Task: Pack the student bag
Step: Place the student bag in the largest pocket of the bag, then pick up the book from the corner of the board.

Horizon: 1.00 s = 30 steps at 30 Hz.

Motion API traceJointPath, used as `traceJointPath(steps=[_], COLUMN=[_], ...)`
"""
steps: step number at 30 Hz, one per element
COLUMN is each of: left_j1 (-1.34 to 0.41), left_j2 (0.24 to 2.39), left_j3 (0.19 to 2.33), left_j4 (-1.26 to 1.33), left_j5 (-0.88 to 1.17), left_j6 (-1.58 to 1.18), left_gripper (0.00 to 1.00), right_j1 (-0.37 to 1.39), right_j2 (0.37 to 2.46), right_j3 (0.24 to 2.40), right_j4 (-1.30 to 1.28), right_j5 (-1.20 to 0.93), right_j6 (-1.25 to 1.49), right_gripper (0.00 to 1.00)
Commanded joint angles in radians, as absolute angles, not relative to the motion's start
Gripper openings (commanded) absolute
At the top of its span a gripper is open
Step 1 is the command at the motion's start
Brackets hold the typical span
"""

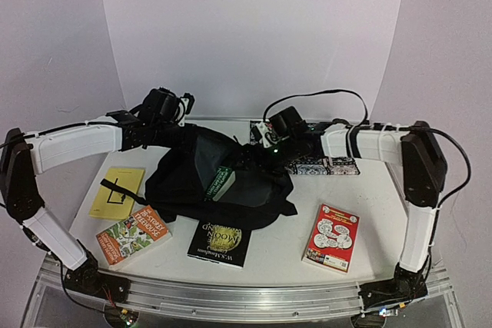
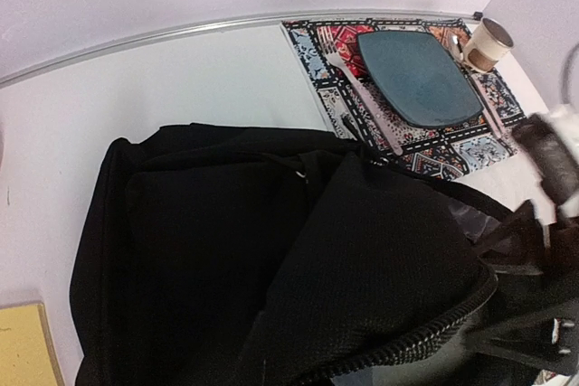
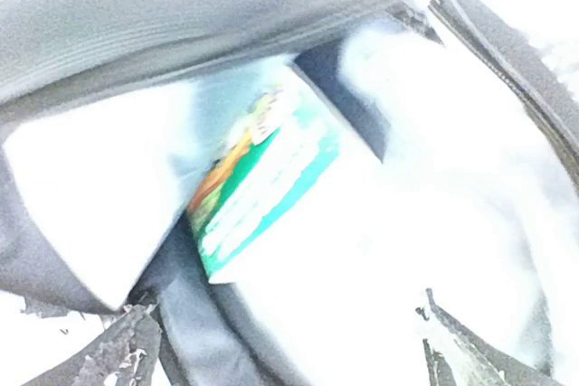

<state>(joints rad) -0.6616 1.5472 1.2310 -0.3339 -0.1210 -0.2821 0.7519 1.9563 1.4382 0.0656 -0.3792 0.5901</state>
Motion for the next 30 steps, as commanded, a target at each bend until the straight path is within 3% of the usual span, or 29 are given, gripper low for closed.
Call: traceJointPath(steps=[1, 12, 18, 30], left_j1=[-0.618, -0.543, -0.533, -0.522], left_j2=[1.590, 1.676, 1.656, 1.470], left_j3=[1.200, 1.201, 1.198, 1.155], left_j4=[-0.275, -0.254, -0.254, -0.283], left_j5=[-0.116, -0.128, -0.159, -0.229], left_j6=[-0.308, -0.293, -0.291, -0.298], left_gripper=[0.03, 0.25, 0.40, 0.90], right_j1=[0.747, 0.686, 0.667, 0.716], right_j2=[1.780, 1.501, 1.474, 1.640], right_j3=[1.355, 1.144, 1.107, 1.137], right_j4=[-0.068, -0.413, -0.604, -0.781], right_j5=[-0.309, 0.056, 0.206, 0.329], right_j6=[0.458, 0.468, 0.562, 0.756], right_gripper=[0.98, 0.98, 0.98, 0.95])
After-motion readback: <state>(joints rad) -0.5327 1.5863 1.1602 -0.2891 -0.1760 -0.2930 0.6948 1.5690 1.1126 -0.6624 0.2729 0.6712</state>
